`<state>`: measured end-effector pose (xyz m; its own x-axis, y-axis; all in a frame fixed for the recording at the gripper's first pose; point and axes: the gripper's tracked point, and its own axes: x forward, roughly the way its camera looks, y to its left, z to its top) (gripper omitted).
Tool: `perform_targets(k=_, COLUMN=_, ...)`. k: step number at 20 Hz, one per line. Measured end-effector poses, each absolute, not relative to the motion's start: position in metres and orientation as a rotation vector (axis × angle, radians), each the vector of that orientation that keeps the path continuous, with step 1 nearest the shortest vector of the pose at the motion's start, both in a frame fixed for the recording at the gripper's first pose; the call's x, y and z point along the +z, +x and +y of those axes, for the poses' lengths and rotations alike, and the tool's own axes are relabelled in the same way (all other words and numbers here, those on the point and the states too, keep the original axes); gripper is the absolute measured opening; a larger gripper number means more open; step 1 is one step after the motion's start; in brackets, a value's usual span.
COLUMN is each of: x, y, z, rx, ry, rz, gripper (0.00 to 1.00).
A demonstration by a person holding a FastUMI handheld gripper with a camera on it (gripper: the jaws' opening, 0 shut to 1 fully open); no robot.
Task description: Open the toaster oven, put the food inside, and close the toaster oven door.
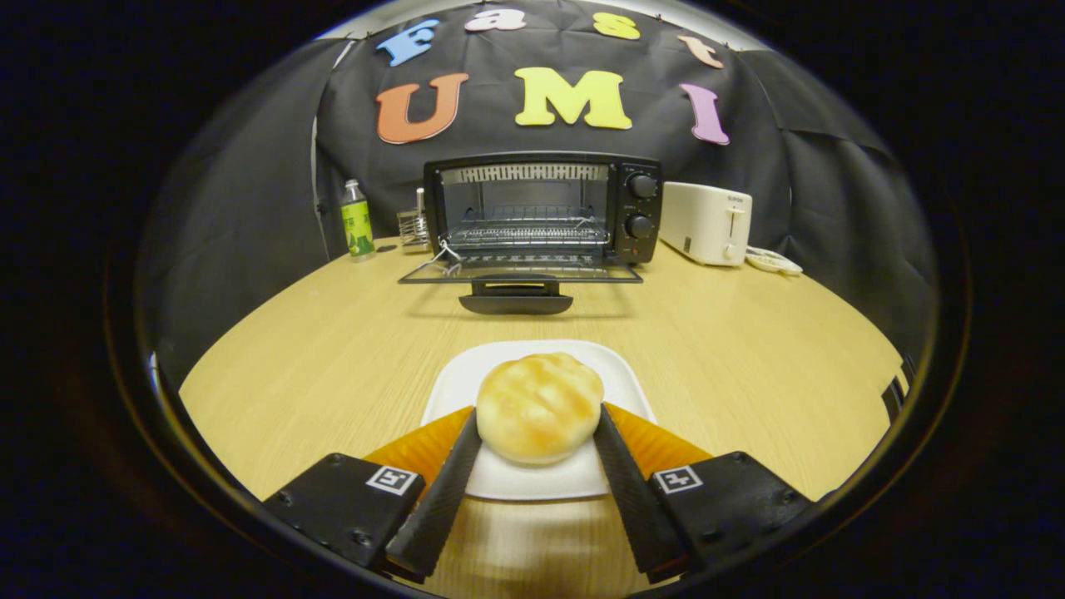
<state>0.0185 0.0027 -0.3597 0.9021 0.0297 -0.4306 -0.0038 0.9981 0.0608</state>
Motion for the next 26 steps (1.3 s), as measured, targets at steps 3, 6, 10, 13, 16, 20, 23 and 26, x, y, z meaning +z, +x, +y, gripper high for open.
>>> perform_targets(k=3, x=-0.344, y=0.019, z=0.0, rx=0.021, ry=0.09, rz=0.421, gripper=0.85)
perform_targets(k=6, x=-0.316, y=0.022, z=-0.001, rx=0.035, ry=0.162, rz=0.383, gripper=0.84)
perform_targets(k=10, x=-0.283, y=0.038, z=0.002, rx=0.065, ry=0.274, rz=0.365, gripper=0.84)
perform_targets(k=13, x=-0.266, y=0.063, z=0.003, rx=0.076, ry=0.346, rz=0.358, gripper=0.84)
perform_targets(k=16, x=-0.254, y=0.092, z=0.011, rx=0.107, ry=0.428, rz=0.345, gripper=0.84)
perform_targets(k=20, x=-0.239, y=0.132, z=0.021, rx=0.132, ry=0.519, rz=0.308, gripper=0.84)
perform_targets(k=23, x=-0.225, y=0.162, z=0.031, rx=0.161, ry=0.605, rz=0.293, gripper=0.83)
perform_targets(k=26, x=-0.22, y=0.198, z=0.029, rx=0.156, ry=0.674, rz=0.305, gripper=0.83)
